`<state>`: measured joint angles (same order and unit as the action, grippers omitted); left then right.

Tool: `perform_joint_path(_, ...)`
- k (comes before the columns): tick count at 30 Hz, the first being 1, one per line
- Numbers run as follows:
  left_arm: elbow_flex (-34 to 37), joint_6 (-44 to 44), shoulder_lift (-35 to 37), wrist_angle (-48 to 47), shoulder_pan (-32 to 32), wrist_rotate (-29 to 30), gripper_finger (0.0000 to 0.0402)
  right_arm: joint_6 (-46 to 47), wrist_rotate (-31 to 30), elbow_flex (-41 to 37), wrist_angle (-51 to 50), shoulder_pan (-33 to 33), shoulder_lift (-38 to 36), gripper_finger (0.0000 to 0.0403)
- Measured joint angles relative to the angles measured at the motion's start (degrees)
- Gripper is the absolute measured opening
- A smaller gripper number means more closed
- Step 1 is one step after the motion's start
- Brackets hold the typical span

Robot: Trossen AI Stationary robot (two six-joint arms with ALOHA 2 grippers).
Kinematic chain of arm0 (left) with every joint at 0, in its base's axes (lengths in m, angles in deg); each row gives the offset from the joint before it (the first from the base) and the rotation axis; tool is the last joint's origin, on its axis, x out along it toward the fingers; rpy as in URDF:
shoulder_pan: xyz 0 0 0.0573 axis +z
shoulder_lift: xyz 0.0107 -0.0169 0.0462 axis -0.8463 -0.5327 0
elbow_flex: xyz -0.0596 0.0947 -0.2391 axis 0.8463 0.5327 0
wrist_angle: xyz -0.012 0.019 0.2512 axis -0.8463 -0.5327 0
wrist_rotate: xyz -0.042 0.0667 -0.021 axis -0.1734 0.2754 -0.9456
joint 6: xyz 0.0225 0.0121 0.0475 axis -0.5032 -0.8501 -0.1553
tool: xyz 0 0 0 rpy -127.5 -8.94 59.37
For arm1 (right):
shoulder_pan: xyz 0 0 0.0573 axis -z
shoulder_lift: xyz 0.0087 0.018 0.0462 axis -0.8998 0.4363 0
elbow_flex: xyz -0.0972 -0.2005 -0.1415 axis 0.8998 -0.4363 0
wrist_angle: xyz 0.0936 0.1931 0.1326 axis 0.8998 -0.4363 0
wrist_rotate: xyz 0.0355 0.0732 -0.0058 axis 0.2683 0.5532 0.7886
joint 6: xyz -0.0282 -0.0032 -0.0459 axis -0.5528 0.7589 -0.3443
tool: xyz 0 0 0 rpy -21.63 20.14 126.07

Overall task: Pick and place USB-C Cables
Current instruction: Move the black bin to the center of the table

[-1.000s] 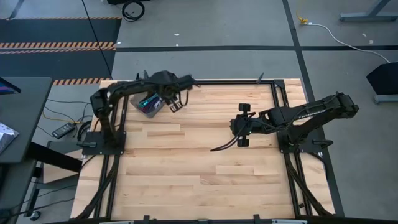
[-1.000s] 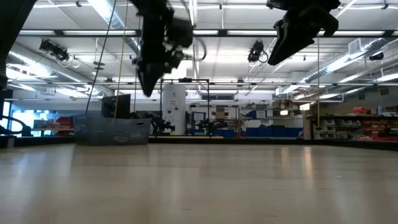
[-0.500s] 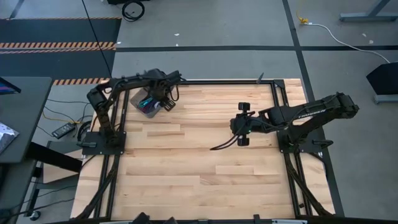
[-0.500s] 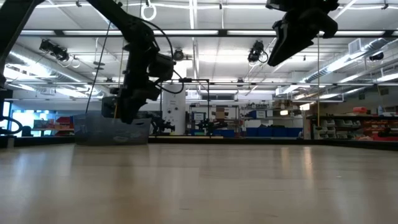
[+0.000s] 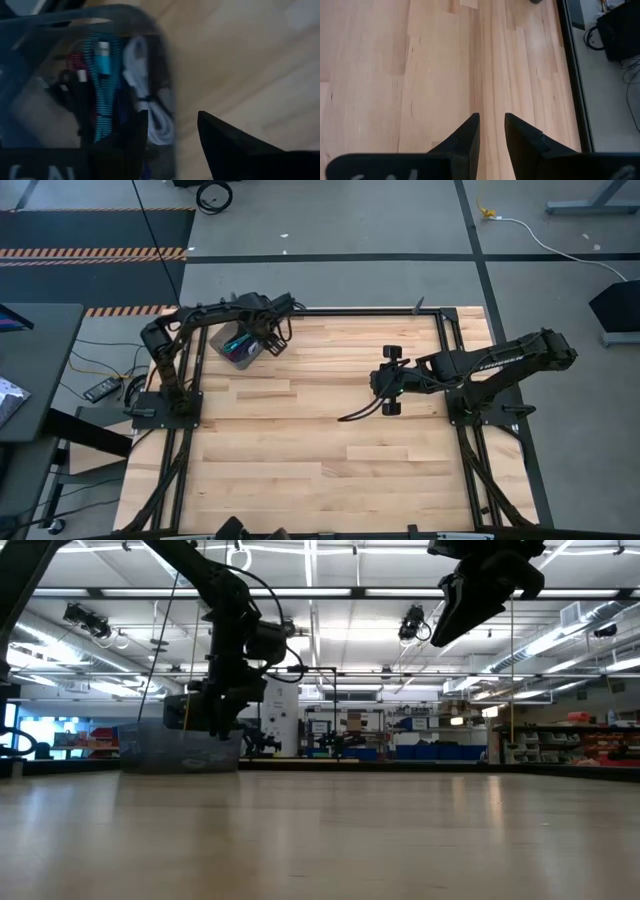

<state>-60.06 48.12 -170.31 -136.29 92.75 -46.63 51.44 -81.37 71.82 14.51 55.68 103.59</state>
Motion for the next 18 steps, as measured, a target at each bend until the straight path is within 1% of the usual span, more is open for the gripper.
perform_joint_path(2, 0.0, -0.06, 0.0, 0.25, 0.9, -0.01, 0.0183, 0.0, 0.0, 0.0, 0.0, 0.0, 0.02, 0.0095)
perform_joint_path(4, 0.86, -0.21, 0.02, 2.57, 1.62, -1.07, 0.0184, 0.0, 0.0, 0.0, 0.01, 0.0, 0.0, 0.0095)
perform_joint_path(7, 3.72, -1.05, 0.02, 6.33, 2.7, -5.38, 0.0182, 0.07, 0.02, 0.0, 0.02, 0.0, 0.01, 0.0095)
perform_joint_path(9, 6.01, -1.22, 0.02, 9.04, 3.17, -6.95, 0.018, 0.04, 0.02, 0.0, 0.0, 0.0, 0.0, 0.0095)
perform_joint_path(14, 10.23, -3.55, 0.02, 12.69, 3.25, -7.02, 0.0171, -0.09, 0.02, -0.02, 0.03, 0.02, 0.01, 0.0095)
perform_joint_path(18, 11.37, -3.98, 0.02, 13.02, 1.67, -7.02, 0.0141, -0.62, -0.5, -0.02, 0.04, 0.02, 0.0, 0.0095)
